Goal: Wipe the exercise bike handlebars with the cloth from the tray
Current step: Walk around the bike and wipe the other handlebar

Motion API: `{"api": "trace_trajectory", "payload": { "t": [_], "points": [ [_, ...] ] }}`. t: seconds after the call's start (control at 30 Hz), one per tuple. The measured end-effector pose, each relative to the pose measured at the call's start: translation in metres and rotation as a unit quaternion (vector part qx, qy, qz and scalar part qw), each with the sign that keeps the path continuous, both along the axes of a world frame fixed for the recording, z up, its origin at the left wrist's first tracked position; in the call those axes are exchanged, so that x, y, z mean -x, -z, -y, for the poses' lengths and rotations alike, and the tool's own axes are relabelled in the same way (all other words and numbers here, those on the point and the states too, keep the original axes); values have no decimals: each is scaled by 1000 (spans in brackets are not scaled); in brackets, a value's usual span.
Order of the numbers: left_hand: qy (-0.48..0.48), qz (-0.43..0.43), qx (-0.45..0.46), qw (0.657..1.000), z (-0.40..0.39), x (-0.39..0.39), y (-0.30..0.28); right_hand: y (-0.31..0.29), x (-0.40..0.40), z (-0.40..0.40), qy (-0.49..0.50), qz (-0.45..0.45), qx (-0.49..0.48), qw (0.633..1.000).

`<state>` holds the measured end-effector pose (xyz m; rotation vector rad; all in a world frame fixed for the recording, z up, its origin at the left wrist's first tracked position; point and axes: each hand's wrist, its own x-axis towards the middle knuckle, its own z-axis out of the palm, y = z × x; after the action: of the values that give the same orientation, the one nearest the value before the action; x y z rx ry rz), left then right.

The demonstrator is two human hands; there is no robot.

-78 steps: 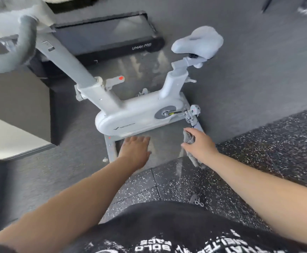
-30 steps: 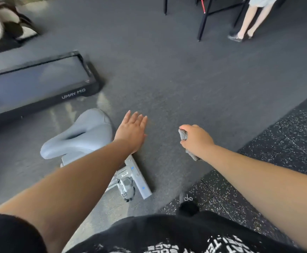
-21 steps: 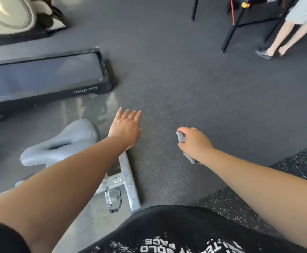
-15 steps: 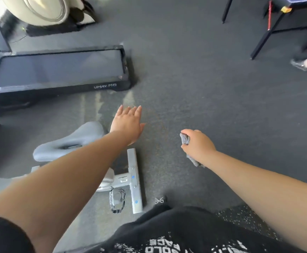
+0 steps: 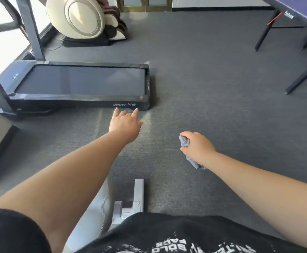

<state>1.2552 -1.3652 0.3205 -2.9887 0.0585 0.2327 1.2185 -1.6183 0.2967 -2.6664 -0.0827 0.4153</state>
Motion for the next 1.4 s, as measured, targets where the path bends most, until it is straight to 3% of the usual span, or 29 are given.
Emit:
{"api": "trace_trajectory", "payload": {
  "t": [0.33, 0.63, 0.77, 1.07, 1.4],
  "points": [
    [-94, -35, -5, 995, -42, -84, 10, 13, -145, -44, -107, -14, 13, 994],
    [-223, 16, 16, 974, -82, -211, -10, 2, -316, -89, -234, 1, 20, 972],
    [-259, 32, 2, 965, -97, -220, -12, 3, -371, -126, -292, 5, 40, 955],
    [-389, 3, -45, 920, -193, -151, 7, 20, -395, -266, -434, -17, 39, 900],
    [-479, -4, -9, 878, -341, -161, 26, 14, -411, -442, -514, 2, 44, 857]
  ]
}}
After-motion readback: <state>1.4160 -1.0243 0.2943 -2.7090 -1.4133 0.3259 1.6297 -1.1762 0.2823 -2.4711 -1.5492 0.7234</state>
